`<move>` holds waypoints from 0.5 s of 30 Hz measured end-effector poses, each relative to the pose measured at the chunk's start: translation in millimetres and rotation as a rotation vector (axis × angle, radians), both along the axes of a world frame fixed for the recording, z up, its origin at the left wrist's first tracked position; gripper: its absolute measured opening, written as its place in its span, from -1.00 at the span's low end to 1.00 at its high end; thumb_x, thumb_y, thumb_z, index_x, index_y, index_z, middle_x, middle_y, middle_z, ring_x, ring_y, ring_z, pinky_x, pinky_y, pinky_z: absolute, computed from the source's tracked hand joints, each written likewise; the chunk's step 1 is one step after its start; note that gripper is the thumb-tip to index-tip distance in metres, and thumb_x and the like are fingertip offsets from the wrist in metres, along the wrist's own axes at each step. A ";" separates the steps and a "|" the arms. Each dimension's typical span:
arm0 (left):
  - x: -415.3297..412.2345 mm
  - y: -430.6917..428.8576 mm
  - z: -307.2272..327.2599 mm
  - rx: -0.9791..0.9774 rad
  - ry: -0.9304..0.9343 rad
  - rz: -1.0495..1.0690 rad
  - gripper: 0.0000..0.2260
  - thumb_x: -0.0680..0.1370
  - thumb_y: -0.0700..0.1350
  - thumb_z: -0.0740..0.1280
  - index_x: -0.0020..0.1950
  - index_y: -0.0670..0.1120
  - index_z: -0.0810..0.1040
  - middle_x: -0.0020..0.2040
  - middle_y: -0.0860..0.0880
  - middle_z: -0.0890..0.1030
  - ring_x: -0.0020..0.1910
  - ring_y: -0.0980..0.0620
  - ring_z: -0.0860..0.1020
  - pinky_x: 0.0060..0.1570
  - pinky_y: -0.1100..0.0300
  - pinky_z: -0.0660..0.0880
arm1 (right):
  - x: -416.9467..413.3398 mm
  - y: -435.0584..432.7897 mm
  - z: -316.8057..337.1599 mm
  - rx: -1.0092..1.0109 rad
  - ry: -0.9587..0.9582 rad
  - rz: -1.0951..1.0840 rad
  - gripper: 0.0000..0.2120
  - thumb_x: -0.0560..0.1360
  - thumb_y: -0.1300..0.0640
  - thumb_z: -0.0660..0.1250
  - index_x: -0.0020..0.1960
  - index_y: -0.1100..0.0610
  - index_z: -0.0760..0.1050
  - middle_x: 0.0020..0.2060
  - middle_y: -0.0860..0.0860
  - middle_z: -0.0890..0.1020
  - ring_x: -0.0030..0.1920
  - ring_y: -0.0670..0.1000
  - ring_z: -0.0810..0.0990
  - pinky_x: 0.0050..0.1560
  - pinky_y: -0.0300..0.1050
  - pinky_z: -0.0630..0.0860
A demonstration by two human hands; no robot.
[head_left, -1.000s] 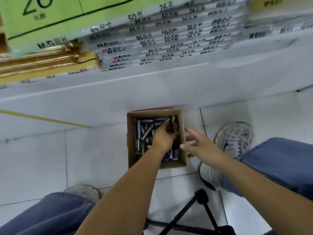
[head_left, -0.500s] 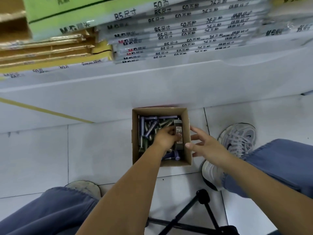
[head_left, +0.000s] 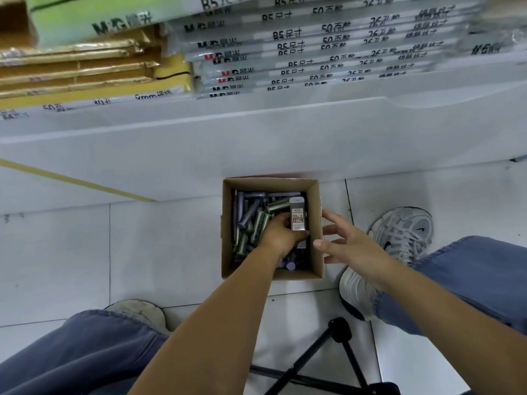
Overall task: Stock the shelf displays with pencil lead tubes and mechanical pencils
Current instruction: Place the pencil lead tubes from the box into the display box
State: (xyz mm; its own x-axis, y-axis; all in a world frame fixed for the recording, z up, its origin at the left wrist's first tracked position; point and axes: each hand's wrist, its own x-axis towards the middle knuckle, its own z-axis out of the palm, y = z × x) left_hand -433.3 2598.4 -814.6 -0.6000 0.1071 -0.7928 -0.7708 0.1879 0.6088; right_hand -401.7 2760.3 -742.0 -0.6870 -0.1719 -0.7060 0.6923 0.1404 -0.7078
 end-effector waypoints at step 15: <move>-2.1 -3.0 -2.1 0.070 -0.066 0.013 -0.59 0.46 -0.27 0.48 0.28 -0.06 0.54 0.11 -0.04 0.68 0.03 -0.02 0.64 -0.20 0.25 0.56 | 1.0 0.7 -3.9 -0.011 -0.005 0.005 -0.45 0.46 0.11 0.45 0.27 -0.35 0.33 0.18 -0.04 0.50 0.06 -0.01 0.63 -0.08 -0.18 0.62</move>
State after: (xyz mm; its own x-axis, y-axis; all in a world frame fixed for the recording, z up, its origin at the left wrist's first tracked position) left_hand -435.3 2595.4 -816.6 -0.5485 0.1565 -0.8214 -0.8117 0.1362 0.5680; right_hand -400.7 2761.0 -745.8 -0.6826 -0.1831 -0.7075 0.6952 0.1361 -0.7059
